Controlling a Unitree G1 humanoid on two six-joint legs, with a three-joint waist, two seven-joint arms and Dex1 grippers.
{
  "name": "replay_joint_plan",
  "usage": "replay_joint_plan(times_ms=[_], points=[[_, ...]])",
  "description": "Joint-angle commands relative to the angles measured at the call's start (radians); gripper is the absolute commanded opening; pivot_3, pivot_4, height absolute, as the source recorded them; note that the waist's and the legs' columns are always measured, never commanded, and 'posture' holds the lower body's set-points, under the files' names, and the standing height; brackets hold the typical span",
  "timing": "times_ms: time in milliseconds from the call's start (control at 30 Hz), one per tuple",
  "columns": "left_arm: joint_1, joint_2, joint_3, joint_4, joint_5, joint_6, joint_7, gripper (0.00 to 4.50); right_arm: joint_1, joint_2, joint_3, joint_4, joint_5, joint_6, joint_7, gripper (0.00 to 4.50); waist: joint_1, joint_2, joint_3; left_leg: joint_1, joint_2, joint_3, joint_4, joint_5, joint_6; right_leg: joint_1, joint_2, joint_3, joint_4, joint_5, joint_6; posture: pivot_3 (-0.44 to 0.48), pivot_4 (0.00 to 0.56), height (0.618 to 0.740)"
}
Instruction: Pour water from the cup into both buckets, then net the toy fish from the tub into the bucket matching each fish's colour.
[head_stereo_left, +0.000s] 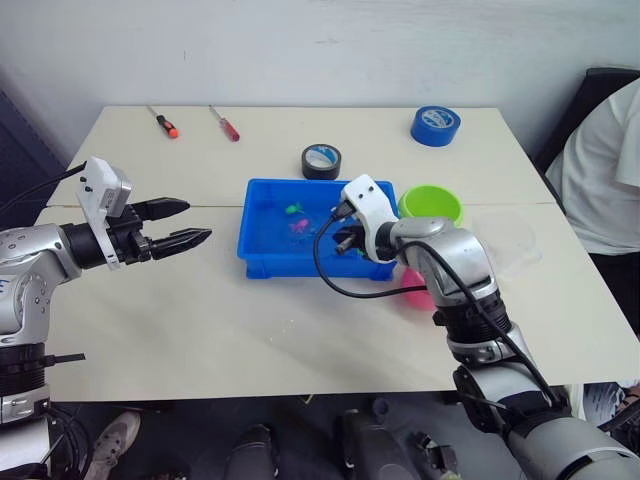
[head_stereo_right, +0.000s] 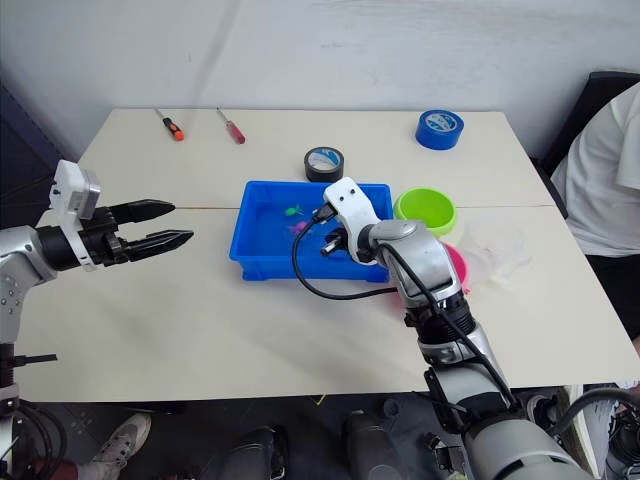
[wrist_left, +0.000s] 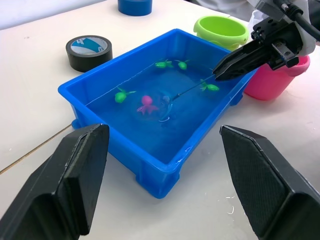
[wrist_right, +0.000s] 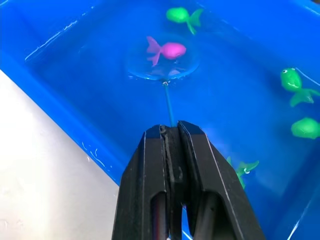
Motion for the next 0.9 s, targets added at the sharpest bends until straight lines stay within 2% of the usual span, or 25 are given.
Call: replay_joint_plan(times_ms=[33,333,667,767,900], points=[[-0.024,0.017,0.011,-0.019,-0.016,-0.007,-0.003,3.87,-0.017,-0.015,-0.037,-0.105,0.043,0.042,-0.007,0.0,0.0,0.0,0.0,0.0,0.0,0.0,0.0,0.0,0.0,0.0,0.0,0.0,0.0,0.0,0.0,0.0,0.15,0.734],[-0.072,0.017,-0.031,0.018,-0.005,-0.037,-0.051,3.87,0.025,-0.092,-0.06,-0.282,0.132,0.104,0.004,0.0,0.002,0.0,0.0,-0.001,0.0,-0.001,-0.004,0.0,0.0,0.0,-0.001,-0.001,-0.005,0.0,0.0,0.0,0.15,0.734],[-0.121,0.006,-0.071,0.066,0.005,-0.073,-0.076,3.87,0.081,-0.159,-0.107,-0.365,0.211,0.076,-0.003,0.0,0.003,0.0,0.0,-0.004,0.0,0.001,-0.011,0.001,-0.001,-0.006,0.0,0.001,-0.008,0.0,0.0,0.0,0.15,0.734],[-0.135,0.004,-0.087,0.076,0.005,-0.079,-0.088,3.87,0.106,-0.16,-0.139,-0.377,0.231,0.058,-0.007,0.0,0.003,0.0,0.0,-0.007,0.0,0.001,-0.01,0.001,-0.001,-0.01,0.0,0.001,-0.006,0.0,0.0,0.0,0.15,0.734],[-0.162,-0.009,-0.118,0.092,0.006,-0.087,-0.114,3.87,0.173,-0.221,-0.219,-0.422,0.279,0.016,0.026,0.0,0.017,0.0,0.0,-0.013,-0.001,0.0,-0.008,0.002,-0.001,-0.013,-0.001,0.0,-0.006,0.0,0.0,0.0,0.15,0.734]])
